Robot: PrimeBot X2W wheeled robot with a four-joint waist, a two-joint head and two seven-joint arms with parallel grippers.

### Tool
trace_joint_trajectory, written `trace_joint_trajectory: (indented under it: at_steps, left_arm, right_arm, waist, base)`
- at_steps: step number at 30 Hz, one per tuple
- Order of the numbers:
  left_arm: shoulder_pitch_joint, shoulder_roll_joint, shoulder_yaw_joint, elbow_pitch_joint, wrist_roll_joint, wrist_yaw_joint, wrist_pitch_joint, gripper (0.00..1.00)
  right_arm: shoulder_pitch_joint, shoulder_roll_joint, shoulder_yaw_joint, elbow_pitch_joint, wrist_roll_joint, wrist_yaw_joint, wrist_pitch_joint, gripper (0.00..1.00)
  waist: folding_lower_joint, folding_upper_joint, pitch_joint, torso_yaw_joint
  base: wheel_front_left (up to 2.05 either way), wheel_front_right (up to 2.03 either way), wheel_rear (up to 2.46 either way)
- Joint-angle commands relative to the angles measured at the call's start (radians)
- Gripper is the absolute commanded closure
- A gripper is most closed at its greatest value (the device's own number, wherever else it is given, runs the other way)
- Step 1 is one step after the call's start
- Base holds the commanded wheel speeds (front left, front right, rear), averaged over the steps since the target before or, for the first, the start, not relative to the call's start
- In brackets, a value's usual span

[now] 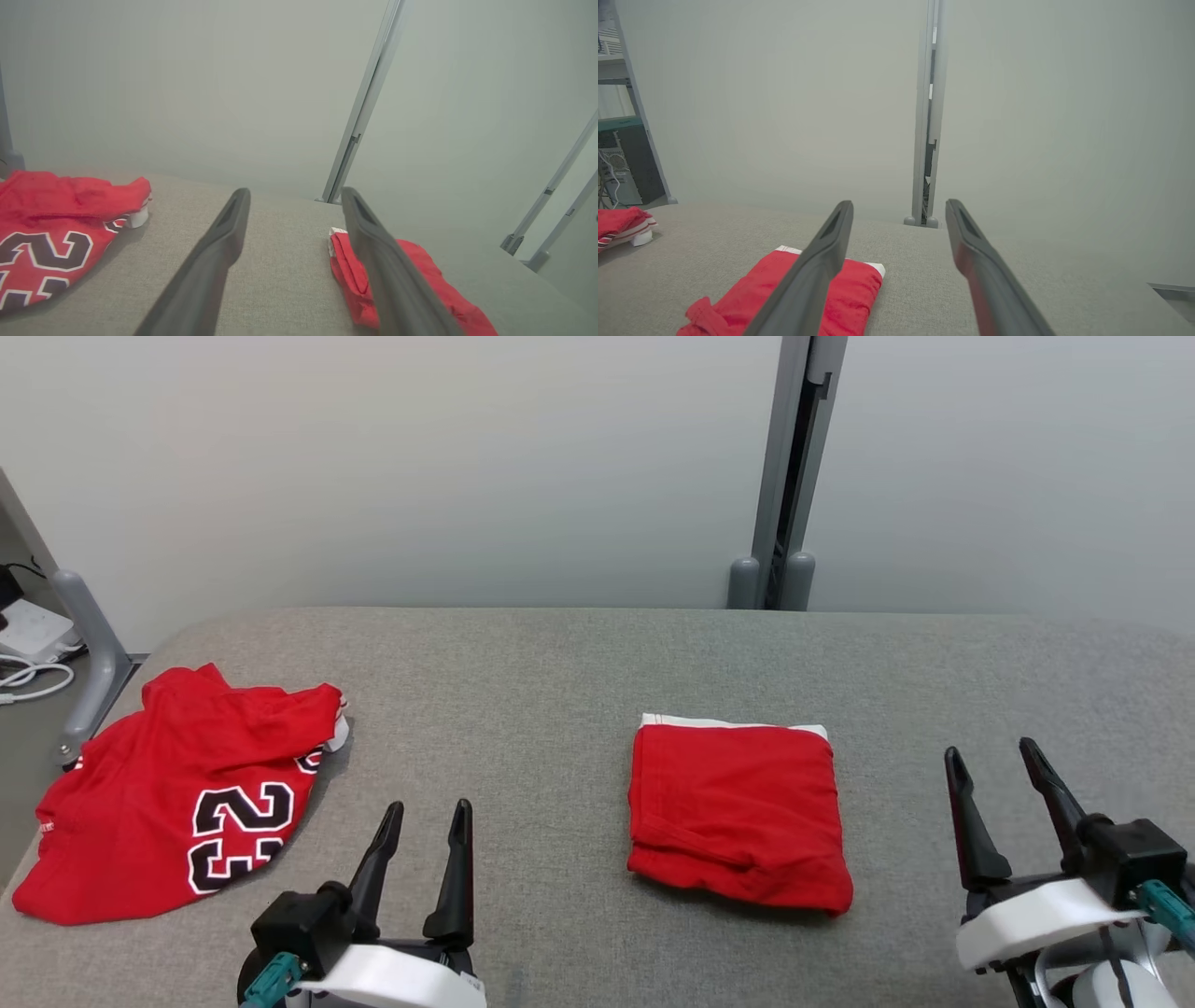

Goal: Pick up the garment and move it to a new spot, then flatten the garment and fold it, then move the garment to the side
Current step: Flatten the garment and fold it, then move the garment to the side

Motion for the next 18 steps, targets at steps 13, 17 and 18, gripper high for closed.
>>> trace_joint_trajectory:
  at_steps: [13,17,18]
  left_arm:
    - [0.034,0.004,0.008,0.060,0.054,-0.014,-0.001,0.00]
    - [0.024,0.004,0.001,0.065,0.052,-0.018,-0.001,0.00]
    - [0.023,0.004,-0.003,0.067,0.053,-0.020,-0.001,0.00]
  right_arm:
    - [0.051,0.030,-0.075,0.045,0.070,0.000,-0.001,0.00]
    - [0.032,0.034,-0.045,0.124,0.154,0.000,0.004,0.00]
    - [0.019,0.029,-0.023,0.149,0.190,0.000,0.016,0.00]
  waist:
    - [0.0000,0.0000,0.012,-0.024]
    - [0.0000,0.0000,0.018,-0.017]
    - [0.0000,0.0000,0.021,-0.014]
  base:
    - [0.00,0.00,0.00]
    - [0.00,0.00,0.00]
    - [0.00,0.00,0.00]
